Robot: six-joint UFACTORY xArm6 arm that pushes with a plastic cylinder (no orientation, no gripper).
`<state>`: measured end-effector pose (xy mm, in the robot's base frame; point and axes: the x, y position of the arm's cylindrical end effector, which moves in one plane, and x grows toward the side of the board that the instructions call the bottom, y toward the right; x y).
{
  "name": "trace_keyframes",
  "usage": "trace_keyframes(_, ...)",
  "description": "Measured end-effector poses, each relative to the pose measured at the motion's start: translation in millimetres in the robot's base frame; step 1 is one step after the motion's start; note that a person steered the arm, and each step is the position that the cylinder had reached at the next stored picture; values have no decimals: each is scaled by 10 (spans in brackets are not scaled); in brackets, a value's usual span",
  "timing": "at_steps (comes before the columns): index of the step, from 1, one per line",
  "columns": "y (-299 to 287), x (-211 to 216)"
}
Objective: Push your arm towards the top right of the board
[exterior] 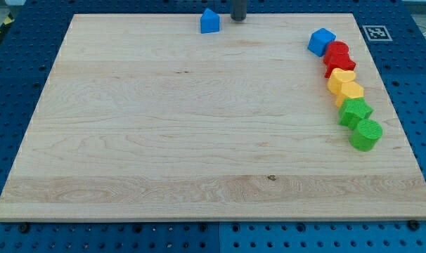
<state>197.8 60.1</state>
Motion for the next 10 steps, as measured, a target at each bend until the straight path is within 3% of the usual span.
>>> trace_keyframes(10, 1407, -6)
